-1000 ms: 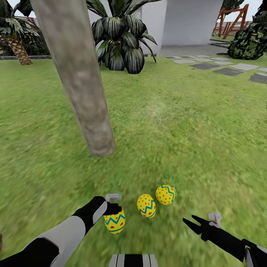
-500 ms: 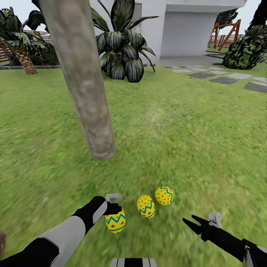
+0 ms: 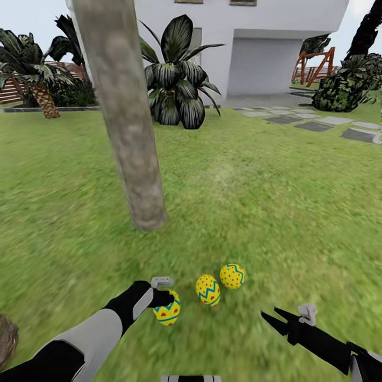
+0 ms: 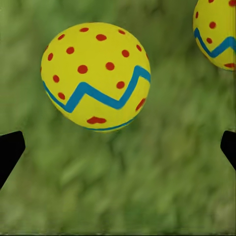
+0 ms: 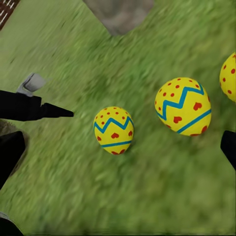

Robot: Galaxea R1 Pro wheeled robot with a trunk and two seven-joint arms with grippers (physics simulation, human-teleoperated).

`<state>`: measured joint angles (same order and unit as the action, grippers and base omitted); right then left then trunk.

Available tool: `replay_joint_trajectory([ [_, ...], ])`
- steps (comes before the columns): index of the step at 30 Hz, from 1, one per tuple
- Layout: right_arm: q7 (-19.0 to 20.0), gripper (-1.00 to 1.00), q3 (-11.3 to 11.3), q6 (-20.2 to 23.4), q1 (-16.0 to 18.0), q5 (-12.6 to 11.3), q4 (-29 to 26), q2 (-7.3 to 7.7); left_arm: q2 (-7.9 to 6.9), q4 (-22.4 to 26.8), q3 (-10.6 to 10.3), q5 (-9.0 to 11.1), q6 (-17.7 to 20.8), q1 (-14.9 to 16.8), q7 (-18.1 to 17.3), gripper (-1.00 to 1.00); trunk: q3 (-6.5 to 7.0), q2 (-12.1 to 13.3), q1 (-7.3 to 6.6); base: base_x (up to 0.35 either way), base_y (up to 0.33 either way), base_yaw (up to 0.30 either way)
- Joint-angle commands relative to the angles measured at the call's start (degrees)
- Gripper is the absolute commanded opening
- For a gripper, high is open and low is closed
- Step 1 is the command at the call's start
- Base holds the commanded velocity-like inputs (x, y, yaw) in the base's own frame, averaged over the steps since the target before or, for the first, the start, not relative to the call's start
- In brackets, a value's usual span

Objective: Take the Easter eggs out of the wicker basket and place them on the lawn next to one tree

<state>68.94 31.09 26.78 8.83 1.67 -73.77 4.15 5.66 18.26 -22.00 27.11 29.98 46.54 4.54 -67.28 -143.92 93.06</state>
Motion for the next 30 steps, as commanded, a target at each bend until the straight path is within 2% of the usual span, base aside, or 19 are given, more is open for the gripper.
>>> replay_joint_trajectory([
  [1,0.32,1.0,0.09,0.46,0.05,0.18,-0.03,-0.02,-0.04,0.11,-0.41,0.6,0.23,0.02,0.47,1.0,0.18,0.0,-0.07,-0.327,0.0,0.0],
  [21,0.27,1.0,0.01,0.46,0.05,0.18,-0.02,-0.12,-0.01,0.11,-0.45,0.58,0.26,0.01,0.55,1.0,4.61,0.26,-0.58,-0.333,0.0,0.0],
  [30,0.09,1.0,-0.1,-0.03,0.1,0.54,1.75,-0.12,0.01,0.27,-0.48,0.6,0.25,0.03,0.97,1.0,6.61,0.38,-0.82,-0.101,0.0,0.0],
])
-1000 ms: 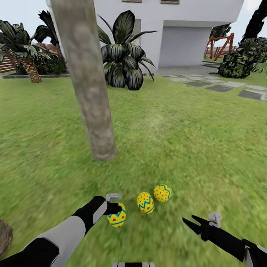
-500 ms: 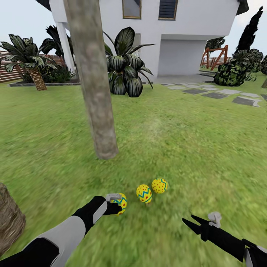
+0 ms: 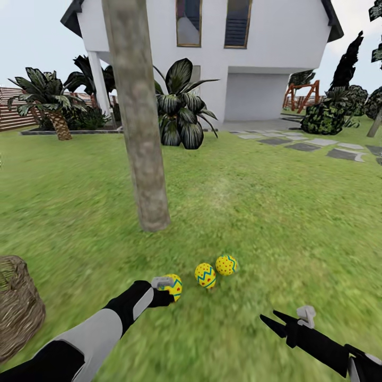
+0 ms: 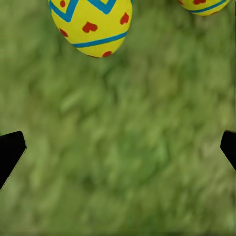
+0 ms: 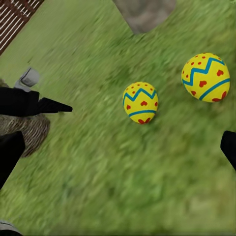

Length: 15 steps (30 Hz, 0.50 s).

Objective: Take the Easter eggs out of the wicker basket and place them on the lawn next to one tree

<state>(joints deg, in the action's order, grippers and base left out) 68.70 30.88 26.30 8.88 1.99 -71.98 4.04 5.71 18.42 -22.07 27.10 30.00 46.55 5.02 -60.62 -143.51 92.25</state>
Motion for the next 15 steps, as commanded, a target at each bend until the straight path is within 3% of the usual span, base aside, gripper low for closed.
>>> replay_joint_trajectory([
  [1,-0.19,1.0,0.14,-0.4,0.06,0.24,0.44,0.04,-0.08,0.15,-0.38,0.64,0.23,0.01,0.59,1.0,0.18,-0.01,-0.04,-0.015,0.0,0.0],
  [6,-4.43,1.0,0.18,-2.45,0.08,0.16,1.29,0.11,-0.17,-0.09,-0.35,0.72,-0.48,0.0,0.59,1.0,1.28,0.06,-0.17,-0.006,0.0,0.0],
  [8,-5.97,1.0,0.18,-2.8,0.08,0.28,1.46,0.08,-0.33,-0.22,-0.31,0.69,-2.84,-0.17,0.54,1.0,1.73,0.09,-0.22,-0.002,0.0,0.0],
  [15,-6.97,1.0,0.42,-3.06,-0.23,0.51,1.57,0.42,-0.5,-0.22,-0.33,0.73,-7.08,-3.89,0.61,1.0,3.28,0.18,-0.4,0.0,0.0,0.0],
])
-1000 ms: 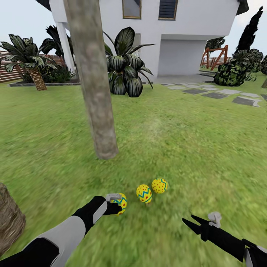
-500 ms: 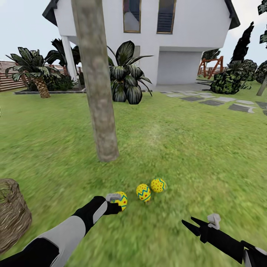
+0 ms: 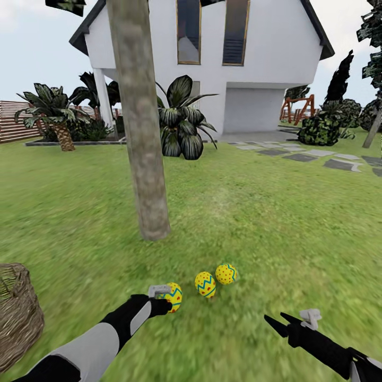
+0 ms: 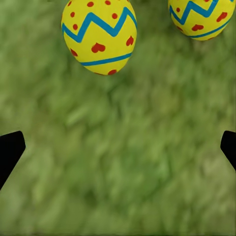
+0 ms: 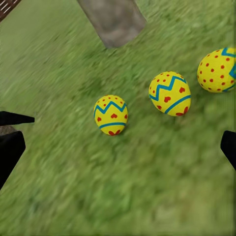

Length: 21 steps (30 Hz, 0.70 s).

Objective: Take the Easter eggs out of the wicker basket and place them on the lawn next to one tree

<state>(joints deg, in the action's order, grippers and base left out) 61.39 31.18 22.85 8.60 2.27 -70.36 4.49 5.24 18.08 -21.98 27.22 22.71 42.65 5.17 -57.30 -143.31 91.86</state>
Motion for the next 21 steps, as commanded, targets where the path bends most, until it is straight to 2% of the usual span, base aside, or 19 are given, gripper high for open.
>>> replay_joint_trajectory([
  [1,0.44,1.0,0.15,0.35,-0.04,0.17,-0.05,-0.05,-0.04,0.09,-0.42,0.56,-0.86,-0.48,0.49,1.0,0.17,-0.01,-0.04,0.0,0.0,0.0],
  [7,0.71,1.0,-0.06,0.37,-0.39,-0.07,-0.16,-0.38,-0.13,0.11,-0.37,0.63,-2.9,-1.82,0.56,1.0,1.5,0.09,-0.2,0.0,0.0,0.0],
  [17,0.96,1.0,-0.71,0.22,-0.42,-0.25,-0.02,-0.82,-0.14,0.12,-0.43,0.64,-3.47,-2.15,0.37,1.0,3.3,4.1,-2.39,0.0,0.0,0.0],
  [21,0.99,1.0,-0.75,-1.33,-0.42,-0.3,0.02,-0.92,-0.14,0.06,-0.43,0.62,-4.22,-2.19,0.26,1.0,4.02,5.7,-3.27,0.0,0.0,0.0],
])
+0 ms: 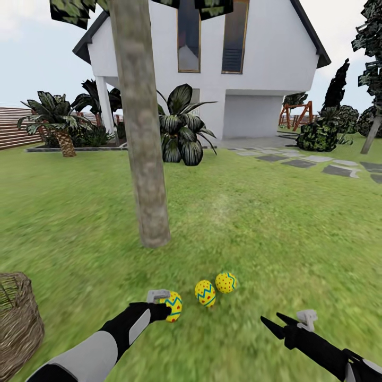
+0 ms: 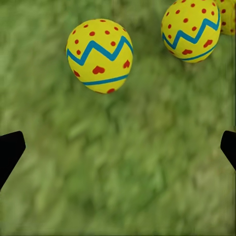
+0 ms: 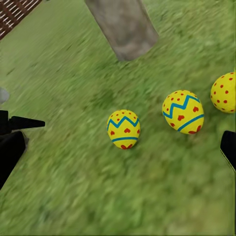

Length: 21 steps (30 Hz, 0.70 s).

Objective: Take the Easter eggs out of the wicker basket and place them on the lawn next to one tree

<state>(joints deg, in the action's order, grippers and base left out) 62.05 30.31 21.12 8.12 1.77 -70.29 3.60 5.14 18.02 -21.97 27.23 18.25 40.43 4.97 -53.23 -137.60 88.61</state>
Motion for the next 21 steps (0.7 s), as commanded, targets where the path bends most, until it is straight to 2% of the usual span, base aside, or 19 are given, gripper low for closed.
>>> replay_joint_trajectory([
  [1,0.28,1.0,0.1,-0.02,0.05,0.18,-0.05,-0.03,-0.04,0.11,-0.44,0.61,0.12,0.01,0.45,1.0,0.13,0.39,-0.24,0.0,0.0,0.0],
  [6,0.29,1.0,0.17,-1.84,0.05,0.13,-0.03,0.01,-0.04,0.09,-0.44,0.45,-0.76,-0.07,0.39,1.0,1.02,2.4,-1.33,0.0,0.0,0.0],
  [21,0.14,1.0,0.56,-2.68,0.05,0.39,0.02,0.21,-0.03,0.09,-0.5,0.24,-1.81,-0.09,0.67,1.0,3.72,8.41,-4.63,0.0,0.0,0.0],
])
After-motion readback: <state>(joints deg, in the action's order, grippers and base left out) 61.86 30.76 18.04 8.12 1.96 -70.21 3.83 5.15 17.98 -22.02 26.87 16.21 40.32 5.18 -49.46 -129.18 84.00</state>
